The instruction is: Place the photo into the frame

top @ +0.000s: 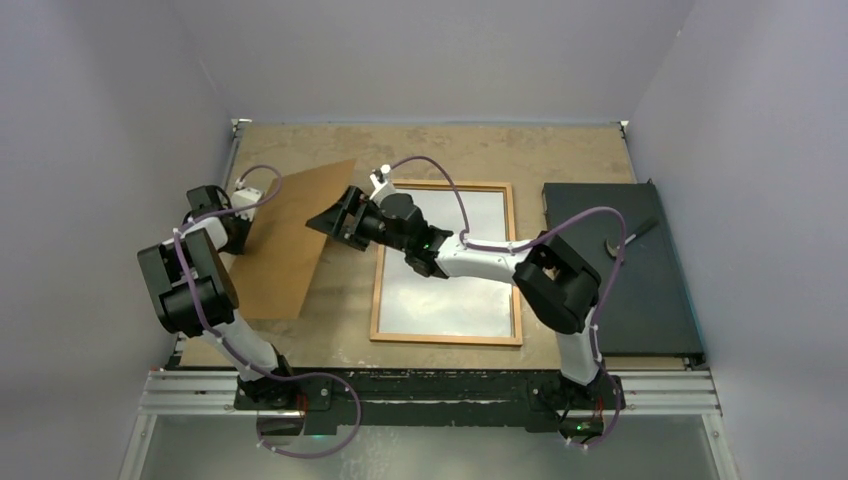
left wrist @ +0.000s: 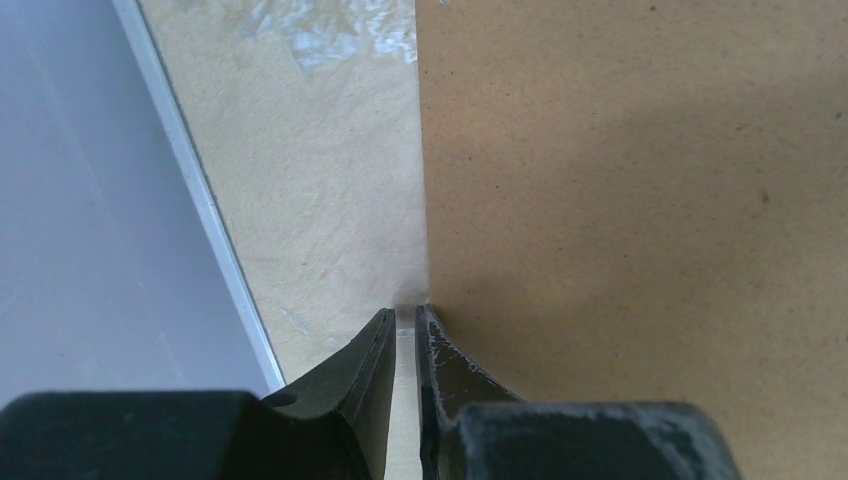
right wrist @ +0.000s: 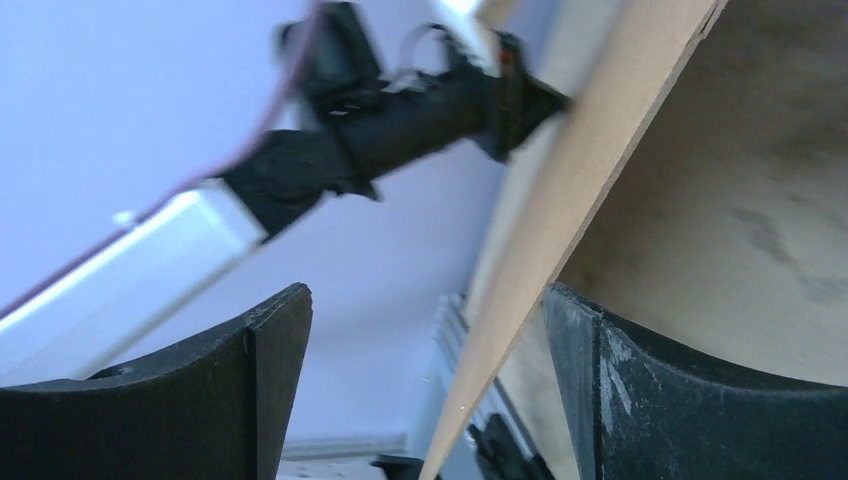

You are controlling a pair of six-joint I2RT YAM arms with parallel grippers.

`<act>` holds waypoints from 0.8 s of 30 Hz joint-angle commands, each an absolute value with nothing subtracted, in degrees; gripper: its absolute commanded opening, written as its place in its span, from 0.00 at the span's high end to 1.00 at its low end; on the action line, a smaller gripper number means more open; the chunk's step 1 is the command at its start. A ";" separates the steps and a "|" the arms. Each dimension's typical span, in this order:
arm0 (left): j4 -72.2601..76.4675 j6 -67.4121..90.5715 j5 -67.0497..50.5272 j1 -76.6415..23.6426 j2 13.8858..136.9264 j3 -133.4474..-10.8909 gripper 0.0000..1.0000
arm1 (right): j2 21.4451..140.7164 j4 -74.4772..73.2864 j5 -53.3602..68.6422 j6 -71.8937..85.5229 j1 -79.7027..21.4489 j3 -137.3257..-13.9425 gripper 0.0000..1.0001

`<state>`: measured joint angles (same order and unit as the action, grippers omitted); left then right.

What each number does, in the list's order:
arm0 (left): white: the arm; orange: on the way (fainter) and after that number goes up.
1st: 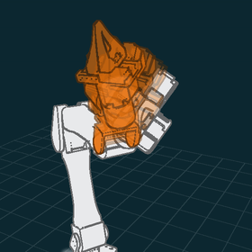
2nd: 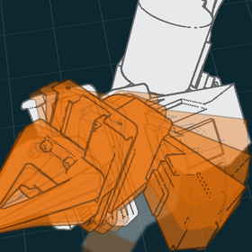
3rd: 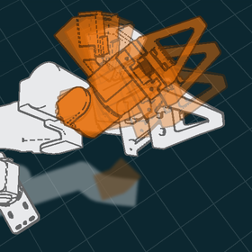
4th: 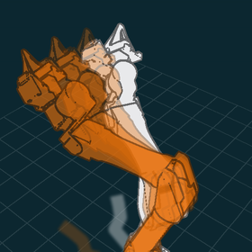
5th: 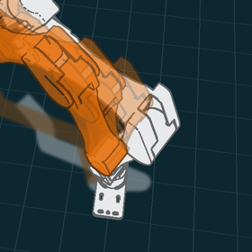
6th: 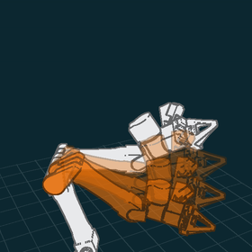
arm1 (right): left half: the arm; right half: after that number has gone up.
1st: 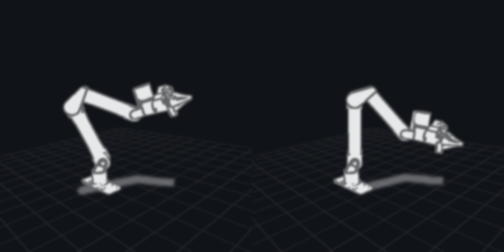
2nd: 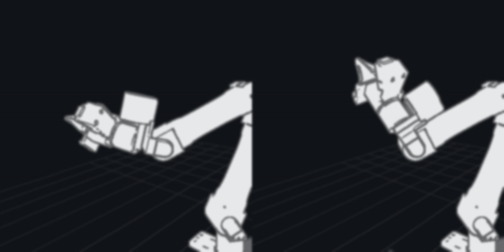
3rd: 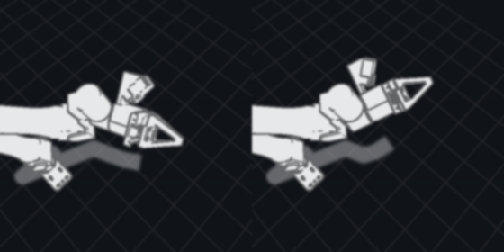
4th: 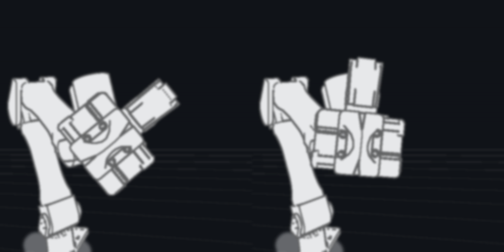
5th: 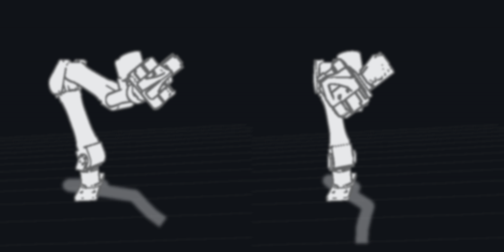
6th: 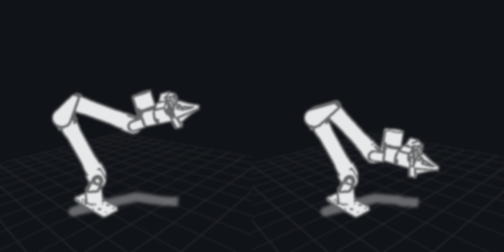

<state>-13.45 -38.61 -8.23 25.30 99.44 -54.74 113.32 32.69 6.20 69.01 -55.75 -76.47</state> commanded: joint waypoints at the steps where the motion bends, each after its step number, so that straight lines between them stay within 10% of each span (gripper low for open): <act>1: -30.16 -36.53 -21.00 21.60 101.13 -51.20 0.88 | 114.65 48.99 10.38 72.12 -56.73 -76.27 0.14; 14: -31.55 -36.65 -22.37 21.58 100.92 -52.45 0.93 | 115.66 41.18 11.50 73.31 -56.53 -77.17 0.18; 24: -32.40 -34.81 -22.64 21.64 99.63 -54.77 0.92 | 108.52 32.18 4.88 68.00 -56.32 -73.33 0.42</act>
<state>-22.52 -37.58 -19.03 22.65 97.86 -55.40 115.37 33.98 8.73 71.02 -56.29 -74.22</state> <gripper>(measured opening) 0.069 0.632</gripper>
